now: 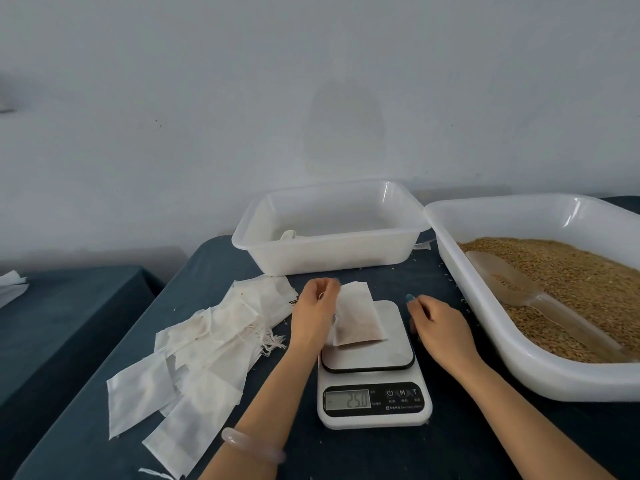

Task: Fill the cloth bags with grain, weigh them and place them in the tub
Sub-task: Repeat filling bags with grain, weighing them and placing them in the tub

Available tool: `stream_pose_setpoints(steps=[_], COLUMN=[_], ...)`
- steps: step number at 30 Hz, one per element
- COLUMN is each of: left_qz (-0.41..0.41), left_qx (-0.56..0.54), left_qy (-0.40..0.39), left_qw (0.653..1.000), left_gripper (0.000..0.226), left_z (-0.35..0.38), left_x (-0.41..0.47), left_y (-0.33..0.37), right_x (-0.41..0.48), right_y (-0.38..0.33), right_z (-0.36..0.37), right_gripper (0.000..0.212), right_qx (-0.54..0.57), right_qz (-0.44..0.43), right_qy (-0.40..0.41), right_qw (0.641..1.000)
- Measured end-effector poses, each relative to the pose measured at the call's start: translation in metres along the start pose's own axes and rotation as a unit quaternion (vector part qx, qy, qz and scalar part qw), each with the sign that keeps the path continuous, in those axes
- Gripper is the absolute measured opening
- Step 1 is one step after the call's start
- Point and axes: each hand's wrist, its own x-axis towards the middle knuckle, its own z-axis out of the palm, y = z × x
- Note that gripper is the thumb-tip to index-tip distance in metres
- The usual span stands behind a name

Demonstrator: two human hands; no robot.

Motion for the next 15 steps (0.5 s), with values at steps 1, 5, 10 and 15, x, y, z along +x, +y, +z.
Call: stream_pose_setpoints(steps=[1, 5, 10, 15], left_qz=[0.017, 0.076, 0.116, 0.176], left_qx=[0.041, 0.117, -0.001, 0.016], left_qy=[-0.009, -0.005, -0.047, -0.01], left_qw=[0.999, 0.99, 0.992, 0.984], left_gripper=[0.01, 0.015, 0.013, 0.015], left_z=[0.0, -0.003, -0.015, -0.033], left_x=[0.0, 0.001, 0.008, 0.044], left_y=[-0.001, 0.001, 0.026, 0.08], right_x=[0.0, -0.001, 0.0, -0.001], right_y=[0.0, 0.0, 0.001, 0.002], right_z=[0.0, 0.0, 0.0, 0.001], right_gripper=[0.041, 0.042, 0.042, 0.044], right_qx=[-0.005, -0.015, -0.004, -0.003], right_qz=[0.0, -0.002, -0.002, 0.001], right_qy=[-0.005, -0.008, -0.008, -0.005], right_qw=[1.0, 1.0, 1.0, 1.0])
